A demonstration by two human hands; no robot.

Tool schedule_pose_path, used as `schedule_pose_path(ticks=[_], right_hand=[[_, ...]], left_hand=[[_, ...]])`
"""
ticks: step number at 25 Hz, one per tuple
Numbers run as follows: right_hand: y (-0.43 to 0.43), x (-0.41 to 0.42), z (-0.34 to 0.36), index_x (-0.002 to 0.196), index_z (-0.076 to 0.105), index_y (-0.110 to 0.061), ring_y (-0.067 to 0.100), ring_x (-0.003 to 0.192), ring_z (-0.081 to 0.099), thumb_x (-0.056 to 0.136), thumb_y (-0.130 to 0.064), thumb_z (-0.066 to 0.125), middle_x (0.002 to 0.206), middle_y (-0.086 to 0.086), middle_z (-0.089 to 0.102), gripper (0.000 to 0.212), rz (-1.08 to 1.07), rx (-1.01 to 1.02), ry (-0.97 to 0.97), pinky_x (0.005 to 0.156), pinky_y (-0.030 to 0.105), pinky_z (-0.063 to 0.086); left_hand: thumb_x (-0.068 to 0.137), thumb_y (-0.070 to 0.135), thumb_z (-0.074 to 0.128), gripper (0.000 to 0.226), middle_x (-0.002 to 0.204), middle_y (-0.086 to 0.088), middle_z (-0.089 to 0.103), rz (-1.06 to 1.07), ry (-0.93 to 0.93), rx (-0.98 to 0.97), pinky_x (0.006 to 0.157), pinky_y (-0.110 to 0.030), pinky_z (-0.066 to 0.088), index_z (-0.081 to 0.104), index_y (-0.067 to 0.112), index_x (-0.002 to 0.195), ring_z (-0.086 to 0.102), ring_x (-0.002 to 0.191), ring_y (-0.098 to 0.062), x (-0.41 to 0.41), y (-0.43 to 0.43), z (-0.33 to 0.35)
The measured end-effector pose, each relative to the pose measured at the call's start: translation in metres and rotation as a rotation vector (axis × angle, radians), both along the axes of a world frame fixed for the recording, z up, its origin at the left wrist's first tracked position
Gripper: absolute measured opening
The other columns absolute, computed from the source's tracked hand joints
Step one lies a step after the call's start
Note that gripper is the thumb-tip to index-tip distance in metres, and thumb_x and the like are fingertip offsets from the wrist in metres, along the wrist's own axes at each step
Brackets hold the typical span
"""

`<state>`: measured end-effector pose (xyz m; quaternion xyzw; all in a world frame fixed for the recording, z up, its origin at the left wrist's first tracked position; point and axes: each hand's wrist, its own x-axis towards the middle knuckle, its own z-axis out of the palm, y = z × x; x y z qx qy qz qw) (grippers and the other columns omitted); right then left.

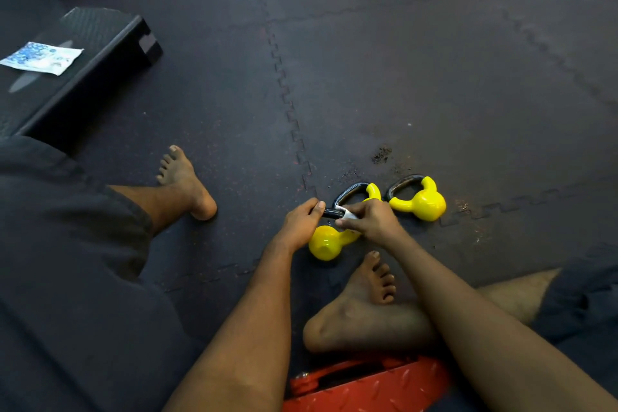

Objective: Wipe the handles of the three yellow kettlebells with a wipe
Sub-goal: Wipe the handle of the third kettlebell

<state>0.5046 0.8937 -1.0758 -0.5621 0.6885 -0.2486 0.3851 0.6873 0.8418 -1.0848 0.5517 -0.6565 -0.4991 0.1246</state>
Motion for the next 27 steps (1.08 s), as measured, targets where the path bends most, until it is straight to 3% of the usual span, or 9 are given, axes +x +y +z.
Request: schedule_pose_path(ticks=[4,7,9,14,17,20,23,27], right_hand=[[0.007,-0.019,0.008,0.093,0.075,-0.002,0.004,0.074,0.059,0.082,-0.028,0.076,0.077,-0.001,0.070,0.028,0.177,0.352,-0.376,0.070,0.023,0.047],[0.014,-0.014,0.015,0.094,0.070,0.005,0.003,0.064,0.061,0.090,-0.017,0.066,0.073,0.001,0.070,0.023,0.200,0.445,-0.516,0.057,0.013,0.046],[0.013,-0.009,0.016,0.092,0.071,0.002,0.003,0.065,0.062,0.092,-0.017,0.063,0.075,0.004,0.070,0.020,0.200,0.443,-0.562,0.058,0.013,0.047],[0.008,-0.004,0.001,0.084,0.076,-0.007,0.010,0.078,0.059,0.090,-0.033,0.066,0.079,0.007,0.070,0.029,0.056,0.258,-0.440,0.076,0.025,0.047],[0.009,-0.001,0.000,0.082,0.076,-0.006,0.011,0.073,0.055,0.090,-0.038,0.064,0.074,0.008,0.067,0.035,0.013,0.241,-0.436,0.071,0.025,0.044],[0.010,0.003,0.002,0.072,0.073,-0.011,0.009,0.062,0.055,0.095,-0.042,0.055,0.065,0.003,0.067,0.043,-0.040,0.232,-0.420,0.063,0.020,0.043],[0.010,0.008,0.001,0.072,0.070,-0.004,0.009,0.055,0.057,0.099,-0.040,0.049,0.060,0.004,0.067,0.049,-0.108,0.229,-0.428,0.060,0.022,0.045],[0.005,0.016,-0.002,0.068,0.062,-0.006,0.010,0.055,0.045,0.097,-0.037,0.052,0.056,0.000,0.052,0.043,-0.119,-0.022,-0.066,0.056,0.027,0.034]], left_hand=[[0.099,0.033,0.047,0.031,0.079,-0.004,0.054,-0.126,-0.009,-0.054,0.069,-0.032,0.036,0.056,0.009,0.083,0.049,0.076,-0.015,-0.004,0.003,0.001],[0.096,0.032,0.050,0.027,0.077,0.002,0.053,-0.162,0.041,-0.021,0.071,-0.032,0.037,0.057,0.019,0.074,0.048,0.076,-0.013,-0.001,0.000,-0.001],[0.097,0.030,0.050,0.026,0.076,0.004,0.051,-0.150,0.047,0.013,0.070,-0.032,0.035,0.056,0.021,0.074,0.046,0.076,-0.012,0.004,-0.001,0.001],[0.102,0.038,0.037,0.031,0.083,-0.001,0.053,-0.026,0.042,0.061,0.068,-0.031,0.035,0.057,0.019,0.087,0.046,0.077,-0.014,0.005,0.000,-0.001],[0.104,0.037,0.031,0.039,0.090,-0.004,0.054,0.097,0.063,0.100,0.075,-0.031,0.036,0.058,0.010,0.102,0.047,0.083,-0.016,0.007,0.001,-0.006],[0.103,0.035,0.035,0.032,0.083,-0.001,0.051,0.074,0.069,0.079,0.073,-0.031,0.035,0.057,0.014,0.092,0.046,0.082,-0.018,0.006,0.003,-0.005],[0.102,0.036,0.038,0.031,0.082,-0.003,0.055,0.070,0.056,0.048,0.072,-0.032,0.036,0.055,0.017,0.085,0.049,0.081,-0.018,0.003,0.007,-0.003],[0.102,0.041,0.035,0.036,0.091,-0.010,0.061,0.089,0.037,0.021,0.072,-0.032,0.038,0.056,0.016,0.088,0.053,0.083,-0.018,-0.001,0.006,-0.004]])
